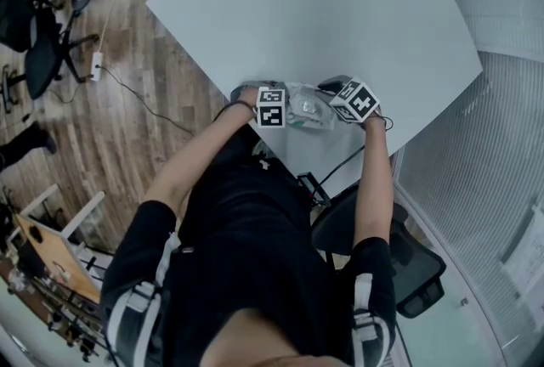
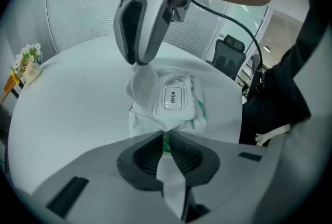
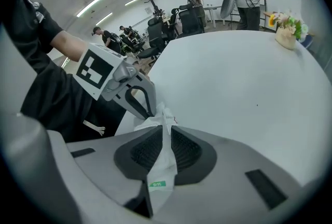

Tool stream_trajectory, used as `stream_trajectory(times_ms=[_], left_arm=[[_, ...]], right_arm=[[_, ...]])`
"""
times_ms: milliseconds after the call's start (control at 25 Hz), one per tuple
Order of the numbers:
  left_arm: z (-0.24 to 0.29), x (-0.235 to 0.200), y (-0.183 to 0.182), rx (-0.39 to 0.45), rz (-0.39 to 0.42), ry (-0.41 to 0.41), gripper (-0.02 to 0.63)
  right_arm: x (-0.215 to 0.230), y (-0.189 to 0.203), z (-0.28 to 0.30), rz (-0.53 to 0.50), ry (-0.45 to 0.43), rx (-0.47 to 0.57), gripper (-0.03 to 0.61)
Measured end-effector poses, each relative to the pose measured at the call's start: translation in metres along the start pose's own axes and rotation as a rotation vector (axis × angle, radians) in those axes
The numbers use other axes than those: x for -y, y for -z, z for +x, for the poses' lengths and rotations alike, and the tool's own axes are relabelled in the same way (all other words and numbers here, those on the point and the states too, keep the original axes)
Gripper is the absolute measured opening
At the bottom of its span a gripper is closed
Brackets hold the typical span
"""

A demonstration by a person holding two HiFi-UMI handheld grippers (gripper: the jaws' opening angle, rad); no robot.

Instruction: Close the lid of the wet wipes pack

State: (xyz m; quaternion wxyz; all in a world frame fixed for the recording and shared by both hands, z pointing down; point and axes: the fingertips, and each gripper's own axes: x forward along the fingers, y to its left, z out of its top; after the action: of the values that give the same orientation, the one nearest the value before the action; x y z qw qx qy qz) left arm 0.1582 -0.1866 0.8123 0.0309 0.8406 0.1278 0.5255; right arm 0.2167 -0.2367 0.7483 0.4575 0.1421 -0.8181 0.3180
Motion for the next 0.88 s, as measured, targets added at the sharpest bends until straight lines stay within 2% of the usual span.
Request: stream_trajectory(times_ms=[200, 560, 880], left_arm=[[0.003, 0.001, -0.001, -0.007, -0.005, -0.011, 0.054], [0.002, 0.003, -0.003, -0.009, -0.024, -0.051, 0.054], [0.001, 0.005, -0.002, -0.007, -0.035, -0.055, 0.054]], right_arm=[[-0.032, 0.02, 0.007, -0.042, -0.022, -0.034, 0.069], [-0.062, 0.05, 0.03, -0.005, -0.015, -0.058, 0.101], [-0.065, 0.062, 0.05, 0.006, 0.121, -0.113, 0.094]])
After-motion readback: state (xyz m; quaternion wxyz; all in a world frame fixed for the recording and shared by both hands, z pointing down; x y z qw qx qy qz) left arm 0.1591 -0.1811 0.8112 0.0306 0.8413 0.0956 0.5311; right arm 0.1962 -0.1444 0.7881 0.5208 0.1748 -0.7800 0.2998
